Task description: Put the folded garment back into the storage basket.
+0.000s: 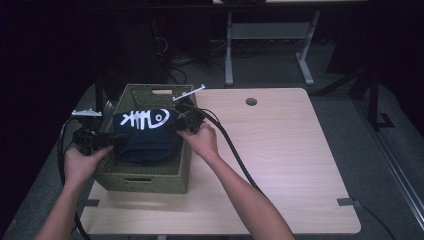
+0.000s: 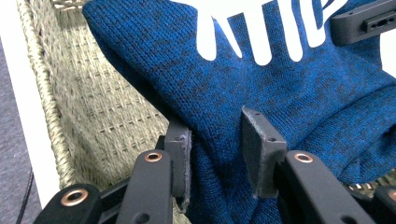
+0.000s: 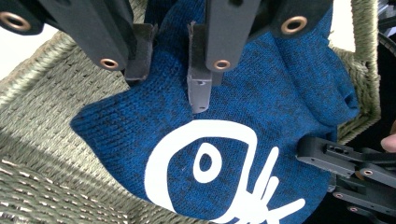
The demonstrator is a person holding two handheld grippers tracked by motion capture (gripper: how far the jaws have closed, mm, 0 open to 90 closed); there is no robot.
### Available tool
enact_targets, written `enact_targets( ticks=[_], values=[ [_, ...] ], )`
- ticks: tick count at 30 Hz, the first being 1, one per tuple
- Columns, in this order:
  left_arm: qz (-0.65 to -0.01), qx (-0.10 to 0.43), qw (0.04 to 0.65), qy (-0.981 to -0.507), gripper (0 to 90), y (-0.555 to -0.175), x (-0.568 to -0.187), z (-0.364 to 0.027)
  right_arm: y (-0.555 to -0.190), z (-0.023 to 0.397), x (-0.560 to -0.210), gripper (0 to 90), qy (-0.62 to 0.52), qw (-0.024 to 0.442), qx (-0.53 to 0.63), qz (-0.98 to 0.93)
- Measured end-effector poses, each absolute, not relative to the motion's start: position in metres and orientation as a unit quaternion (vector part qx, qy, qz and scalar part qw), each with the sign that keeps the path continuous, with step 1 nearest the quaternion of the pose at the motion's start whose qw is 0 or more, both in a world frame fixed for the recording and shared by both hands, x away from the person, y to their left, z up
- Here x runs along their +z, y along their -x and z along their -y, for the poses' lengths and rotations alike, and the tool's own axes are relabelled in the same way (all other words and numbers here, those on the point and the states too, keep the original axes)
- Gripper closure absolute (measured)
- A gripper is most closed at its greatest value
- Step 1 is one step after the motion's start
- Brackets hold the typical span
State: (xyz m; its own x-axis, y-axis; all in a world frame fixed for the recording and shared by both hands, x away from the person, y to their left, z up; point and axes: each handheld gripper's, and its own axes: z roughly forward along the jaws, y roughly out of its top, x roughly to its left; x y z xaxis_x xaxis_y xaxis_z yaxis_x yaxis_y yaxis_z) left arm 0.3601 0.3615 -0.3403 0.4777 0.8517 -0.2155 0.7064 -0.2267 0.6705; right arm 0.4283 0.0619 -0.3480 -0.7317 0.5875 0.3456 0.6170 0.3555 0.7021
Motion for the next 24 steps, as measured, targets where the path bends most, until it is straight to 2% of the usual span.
enact_targets(
  ticks=[24],
  values=[
    [-0.515,0.103,0.343,-0.779,64.3,-0.365,-0.353,-0.366,-0.426,-0.071,-0.363,74.0,0.364,0.013,-0.422,0.83]
  ],
)
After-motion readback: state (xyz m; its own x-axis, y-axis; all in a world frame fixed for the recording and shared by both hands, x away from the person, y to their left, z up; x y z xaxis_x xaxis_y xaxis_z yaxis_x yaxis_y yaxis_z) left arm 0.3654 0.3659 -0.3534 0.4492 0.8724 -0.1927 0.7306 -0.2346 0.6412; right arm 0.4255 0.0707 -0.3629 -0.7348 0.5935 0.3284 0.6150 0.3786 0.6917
